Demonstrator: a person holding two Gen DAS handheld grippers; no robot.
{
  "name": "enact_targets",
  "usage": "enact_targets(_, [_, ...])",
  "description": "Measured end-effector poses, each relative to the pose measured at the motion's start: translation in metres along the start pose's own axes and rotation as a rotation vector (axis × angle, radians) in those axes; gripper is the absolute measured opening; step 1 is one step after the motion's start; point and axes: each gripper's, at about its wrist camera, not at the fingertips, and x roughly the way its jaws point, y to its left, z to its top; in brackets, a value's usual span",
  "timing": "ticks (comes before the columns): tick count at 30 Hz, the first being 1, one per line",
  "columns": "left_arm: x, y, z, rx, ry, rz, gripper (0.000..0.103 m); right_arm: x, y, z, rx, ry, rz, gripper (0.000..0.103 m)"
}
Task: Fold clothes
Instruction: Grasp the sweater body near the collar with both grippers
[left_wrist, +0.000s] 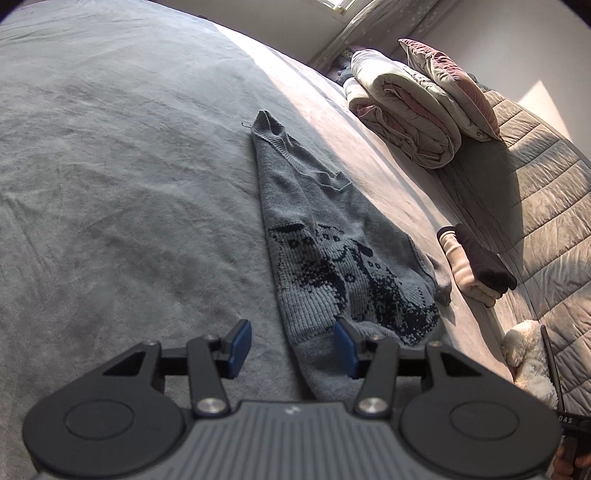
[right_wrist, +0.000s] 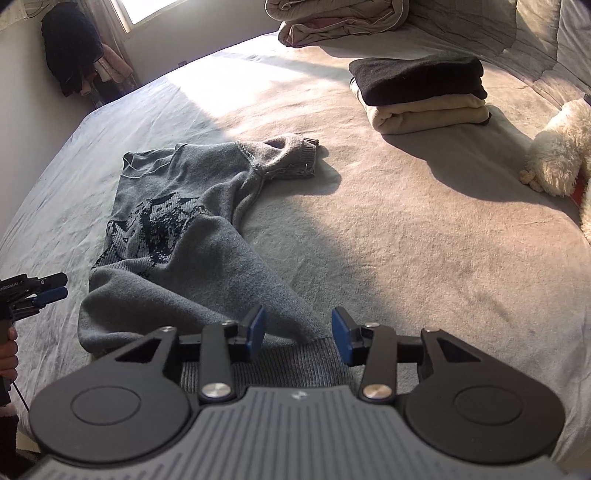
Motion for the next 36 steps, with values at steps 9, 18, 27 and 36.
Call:
enact_targets(9, [0.014, -0.012, 0.009, -0.020, -0.012, -0.013, 0.050, 0.037, 0.023, 0.034, -0.011, 0.002, 0.029, 0.045])
enact_targets(18, [0.024, -0.011, 0.016, -0.017, -0.031, 0.013, 0.050, 0.074, 0.038, 0.078, -0.061, 0.004, 0.039, 0.048])
enact_targets(27, [0.031, -0.009, 0.024, 0.004, -0.056, 0.022, 0.050, 0.122, 0.026, 0.137, -0.117, -0.045, 0.002, 0.050])
enact_targets(36, [0.047, -0.021, 0.041, 0.058, -0.088, 0.084, 0.049, 0.175, 0.012, 0.175, -0.229, -0.070, 0.075, 0.050])
